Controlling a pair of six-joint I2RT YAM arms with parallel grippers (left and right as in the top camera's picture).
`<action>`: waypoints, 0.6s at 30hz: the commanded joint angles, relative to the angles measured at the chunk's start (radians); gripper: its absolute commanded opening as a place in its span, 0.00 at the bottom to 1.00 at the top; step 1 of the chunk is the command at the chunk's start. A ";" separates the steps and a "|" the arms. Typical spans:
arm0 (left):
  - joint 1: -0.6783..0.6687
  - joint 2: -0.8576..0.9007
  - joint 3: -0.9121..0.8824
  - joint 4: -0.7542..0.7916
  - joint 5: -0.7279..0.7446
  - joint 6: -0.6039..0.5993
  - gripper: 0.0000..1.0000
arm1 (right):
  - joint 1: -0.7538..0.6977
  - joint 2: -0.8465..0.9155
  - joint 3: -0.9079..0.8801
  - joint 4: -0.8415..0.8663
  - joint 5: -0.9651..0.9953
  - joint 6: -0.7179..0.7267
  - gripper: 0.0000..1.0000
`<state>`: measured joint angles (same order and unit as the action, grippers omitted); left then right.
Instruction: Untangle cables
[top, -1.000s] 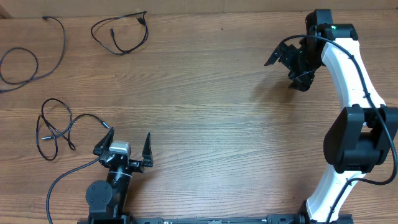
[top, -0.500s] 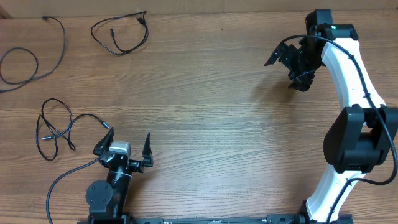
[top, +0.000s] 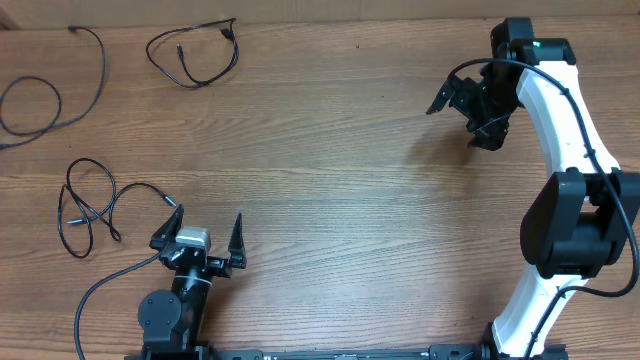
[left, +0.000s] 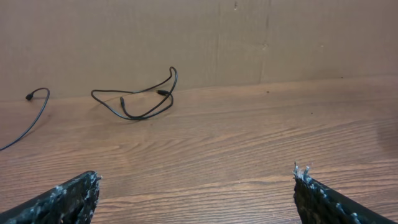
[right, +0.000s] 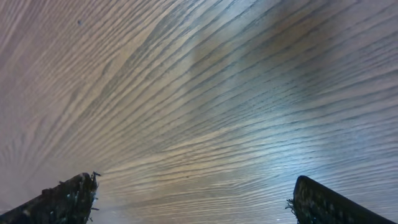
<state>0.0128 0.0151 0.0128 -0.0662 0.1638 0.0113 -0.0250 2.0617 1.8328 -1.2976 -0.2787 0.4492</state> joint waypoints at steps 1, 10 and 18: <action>-0.008 -0.011 -0.008 0.003 -0.006 0.019 1.00 | -0.003 -0.039 0.024 -0.021 0.016 -0.076 1.00; -0.008 -0.011 -0.008 0.003 -0.007 0.019 1.00 | -0.002 -0.090 0.024 -0.071 0.075 -0.148 1.00; -0.008 -0.011 -0.008 0.003 -0.006 0.019 1.00 | 0.008 -0.206 0.023 -0.069 0.102 -0.273 1.00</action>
<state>0.0128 0.0151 0.0128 -0.0662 0.1638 0.0113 -0.0246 1.9400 1.8328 -1.3773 -0.1974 0.2604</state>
